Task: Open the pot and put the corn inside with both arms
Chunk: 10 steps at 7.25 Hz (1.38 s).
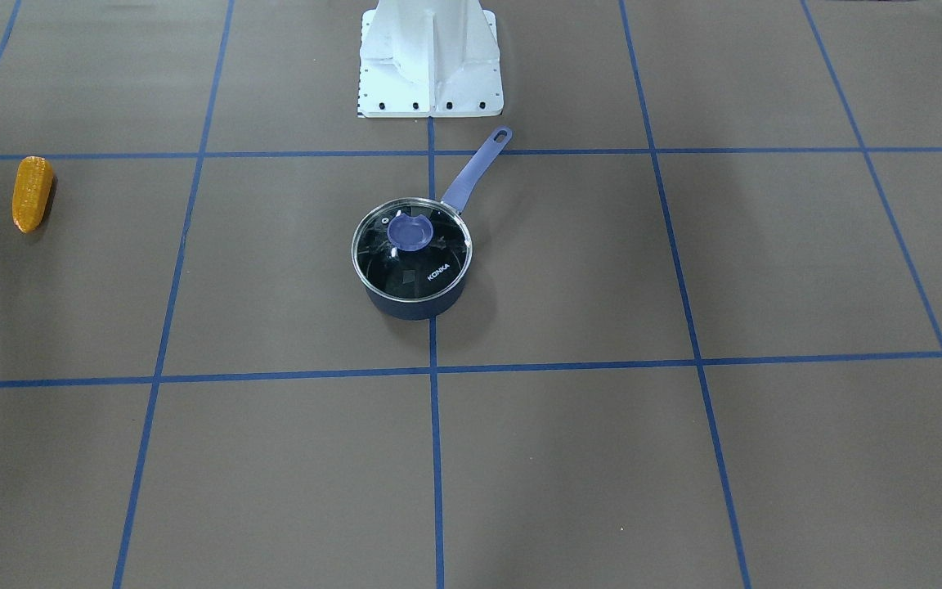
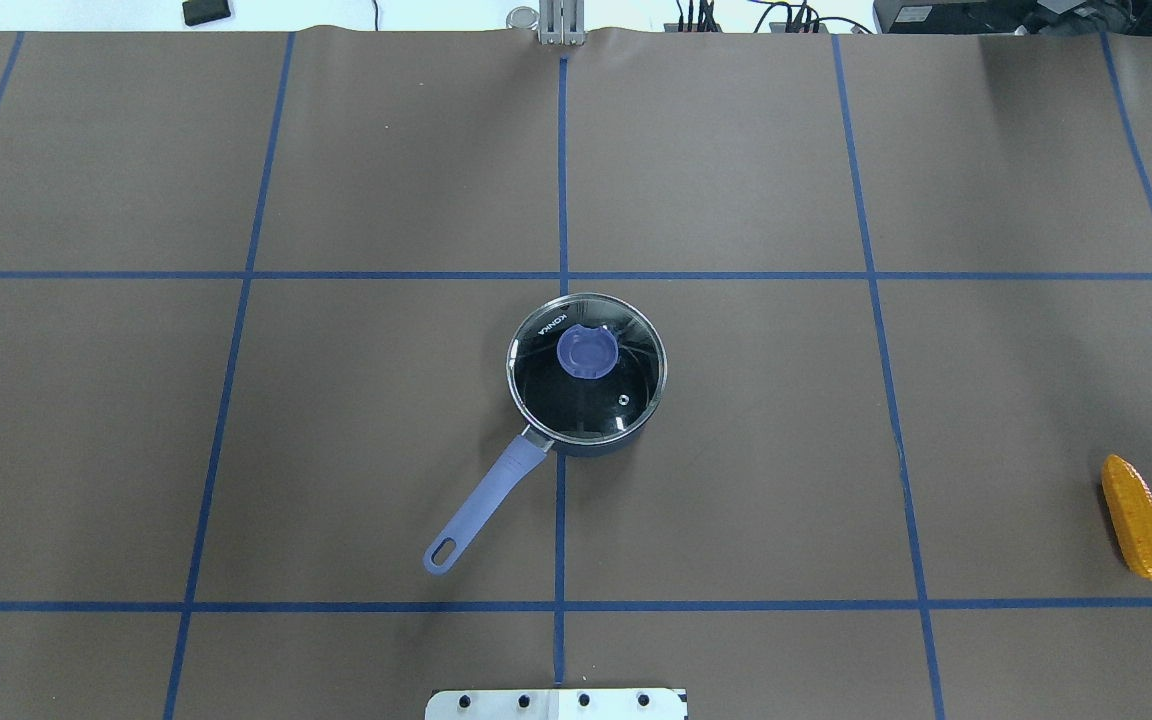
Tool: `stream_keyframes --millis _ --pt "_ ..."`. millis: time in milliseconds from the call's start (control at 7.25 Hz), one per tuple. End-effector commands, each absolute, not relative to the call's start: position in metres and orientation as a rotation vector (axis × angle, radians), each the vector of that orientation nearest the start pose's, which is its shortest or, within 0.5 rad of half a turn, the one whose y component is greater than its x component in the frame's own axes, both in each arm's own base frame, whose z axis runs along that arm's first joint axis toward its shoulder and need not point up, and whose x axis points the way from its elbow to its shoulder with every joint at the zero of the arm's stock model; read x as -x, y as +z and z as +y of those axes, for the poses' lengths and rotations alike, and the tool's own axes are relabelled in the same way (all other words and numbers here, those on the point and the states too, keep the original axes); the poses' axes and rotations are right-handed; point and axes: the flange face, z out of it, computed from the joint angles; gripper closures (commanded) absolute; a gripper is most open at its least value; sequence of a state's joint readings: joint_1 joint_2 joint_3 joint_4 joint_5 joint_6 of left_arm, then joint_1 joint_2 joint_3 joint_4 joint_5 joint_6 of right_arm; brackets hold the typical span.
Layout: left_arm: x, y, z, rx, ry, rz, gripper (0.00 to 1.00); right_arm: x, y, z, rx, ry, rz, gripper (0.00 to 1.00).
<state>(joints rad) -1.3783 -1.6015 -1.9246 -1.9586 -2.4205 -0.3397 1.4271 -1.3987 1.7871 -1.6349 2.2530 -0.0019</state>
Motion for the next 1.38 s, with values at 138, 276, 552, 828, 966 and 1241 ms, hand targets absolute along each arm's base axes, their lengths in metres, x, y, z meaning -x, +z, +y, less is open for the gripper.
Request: stream_keyframes --millis 138,276,552,828,966,1241 --pt "-0.216 0.307 -0.514 -0.317 0.059 0.99 0.0 0.023 0.47 -0.561 -0.242 -0.221 -0.708 0.0" --pt "-0.262 0.262 -0.514 -0.283 0.095 0.966 0.0 0.023 0.471 -0.56 -0.239 -0.218 -0.71 0.0" --pt "-0.361 0.203 -0.477 -0.239 0.078 0.97 0.0 0.023 0.471 -0.561 -0.24 -0.218 -0.709 0.0" --pt "-0.449 0.116 -0.439 -0.2 0.041 0.924 0.0 0.023 0.47 -0.561 -0.241 -0.218 -0.709 0.0" --pt "-0.483 0.095 -0.429 -0.204 0.011 0.901 0.0 0.025 0.471 -0.561 -0.239 -0.221 -0.709 0.0" --pt "-0.546 0.065 -0.436 -0.194 -0.019 0.854 0.0 0.026 0.471 -0.56 -0.238 -0.222 -0.711 0.0"
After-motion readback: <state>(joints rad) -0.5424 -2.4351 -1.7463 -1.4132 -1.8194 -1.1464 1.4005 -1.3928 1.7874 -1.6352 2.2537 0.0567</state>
